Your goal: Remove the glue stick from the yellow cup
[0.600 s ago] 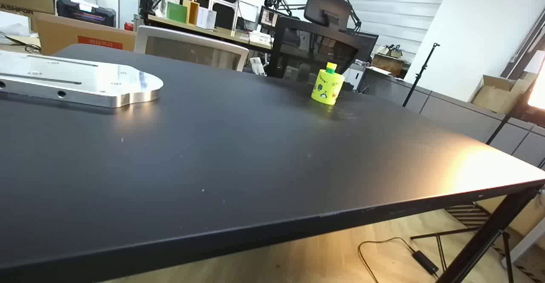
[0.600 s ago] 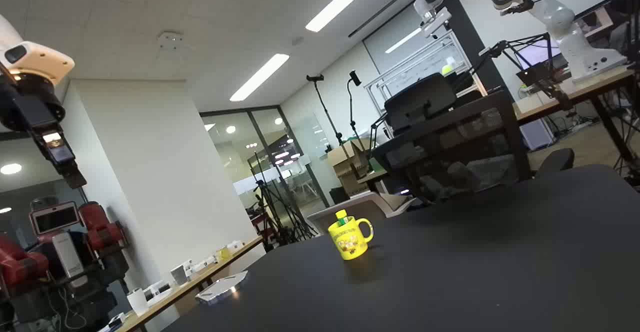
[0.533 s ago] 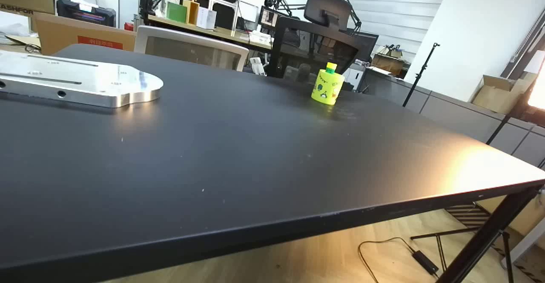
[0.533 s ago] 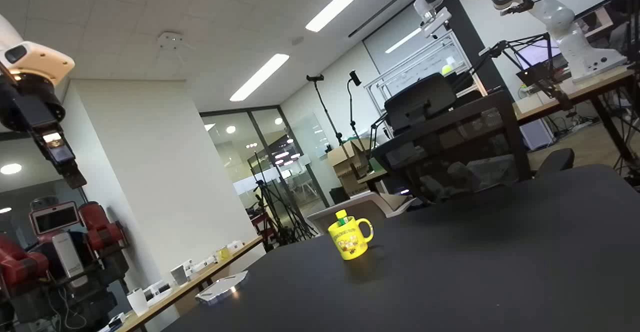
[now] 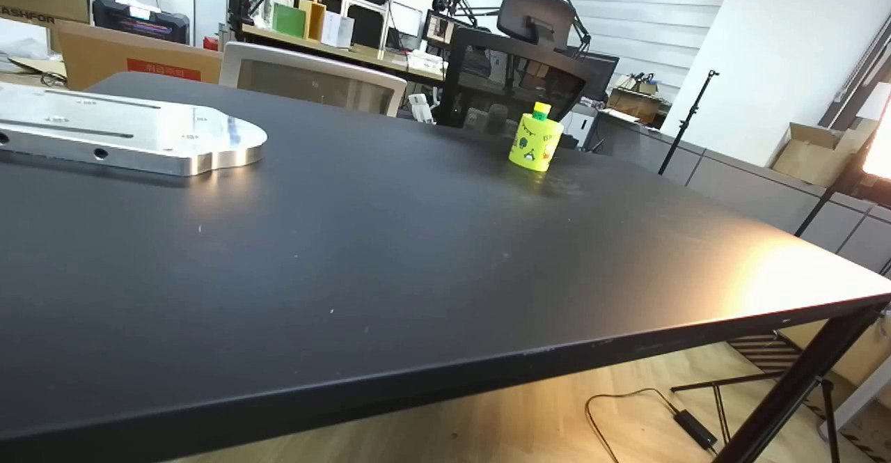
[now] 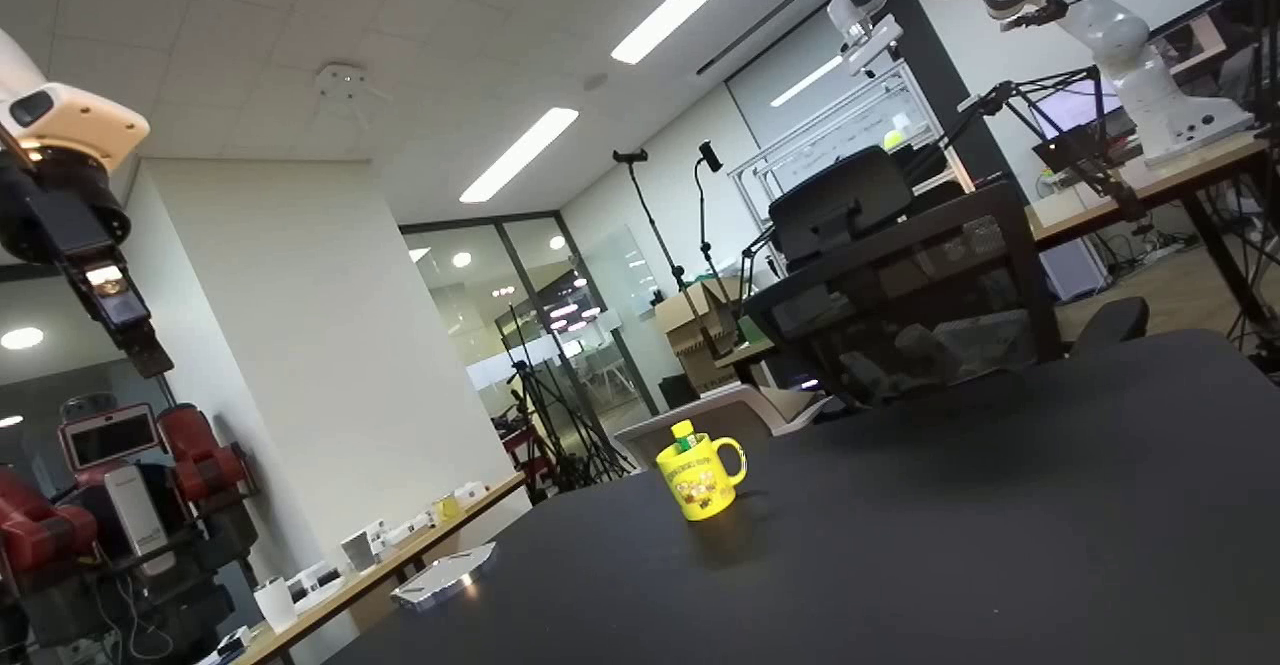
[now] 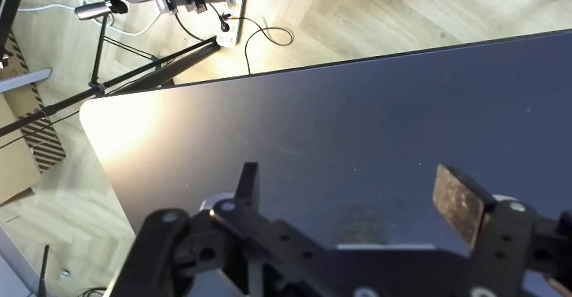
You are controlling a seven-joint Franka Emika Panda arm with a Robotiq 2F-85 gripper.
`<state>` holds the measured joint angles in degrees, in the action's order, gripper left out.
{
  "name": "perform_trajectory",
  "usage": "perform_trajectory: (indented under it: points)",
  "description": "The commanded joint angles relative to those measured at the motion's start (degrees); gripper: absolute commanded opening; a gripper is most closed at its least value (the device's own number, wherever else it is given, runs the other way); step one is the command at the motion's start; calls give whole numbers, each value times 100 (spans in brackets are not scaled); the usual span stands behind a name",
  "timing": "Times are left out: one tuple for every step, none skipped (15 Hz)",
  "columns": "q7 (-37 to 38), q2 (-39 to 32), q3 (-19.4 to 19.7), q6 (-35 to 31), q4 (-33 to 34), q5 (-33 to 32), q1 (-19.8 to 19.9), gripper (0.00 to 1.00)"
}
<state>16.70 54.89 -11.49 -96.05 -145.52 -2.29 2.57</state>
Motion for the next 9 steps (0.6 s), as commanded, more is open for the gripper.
perform_trajectory:
  points:
    - [39, -17, 41, 15, 15, -38, -61, 100]
    - [39, -17, 41, 15, 15, -38, -61, 100]
    - [39, -18, 41, 15, 15, -38, -61, 100]
    - [19, -52, 37, -15, 14, -77, -52, 100]
    - [-6, -93, 50, -70, 13, -93, -51, 100]
    - [-22, -168, 63, -154, 21, -125, -29, 100]
    - [-93, -290, 111, -266, 40, -153, -26, 100]
    - [-159, -391, 151, -421, 43, -199, -26, 100]
    - [-232, -554, 197, -640, 54, -269, -7, 100]
